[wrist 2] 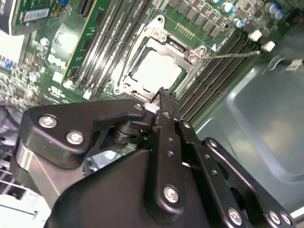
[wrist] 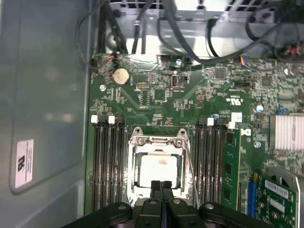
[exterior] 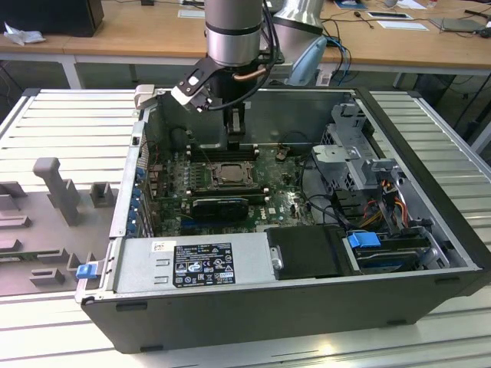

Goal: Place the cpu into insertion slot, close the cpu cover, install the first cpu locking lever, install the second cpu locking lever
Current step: 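Install the first cpu locking lever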

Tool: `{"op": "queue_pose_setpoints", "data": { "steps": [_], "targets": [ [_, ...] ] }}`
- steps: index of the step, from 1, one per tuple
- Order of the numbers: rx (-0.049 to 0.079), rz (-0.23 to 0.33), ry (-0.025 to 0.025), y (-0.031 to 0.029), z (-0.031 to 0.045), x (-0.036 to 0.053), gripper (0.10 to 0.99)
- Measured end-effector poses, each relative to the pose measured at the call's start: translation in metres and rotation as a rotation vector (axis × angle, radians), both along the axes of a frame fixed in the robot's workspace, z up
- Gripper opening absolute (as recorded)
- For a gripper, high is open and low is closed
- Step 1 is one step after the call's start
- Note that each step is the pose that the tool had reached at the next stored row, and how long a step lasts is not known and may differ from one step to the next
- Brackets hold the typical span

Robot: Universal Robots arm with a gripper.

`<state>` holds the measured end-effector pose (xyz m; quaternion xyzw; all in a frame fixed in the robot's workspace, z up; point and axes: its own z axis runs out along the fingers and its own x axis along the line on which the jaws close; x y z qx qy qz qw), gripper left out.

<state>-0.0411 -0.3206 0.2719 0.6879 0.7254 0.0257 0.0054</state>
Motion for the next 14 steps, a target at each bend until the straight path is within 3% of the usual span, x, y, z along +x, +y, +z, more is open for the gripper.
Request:
{"op": "queue_pose_setpoints", "data": {
  "steps": [5, 14],
  "targets": [
    [-0.002, 0.119, 0.0, 0.0, 0.0, 0.0, 0.106],
    [-0.002, 0.187, -0.0001, 0.0, 0.0, 0.0, 0.106]
  ]
}}
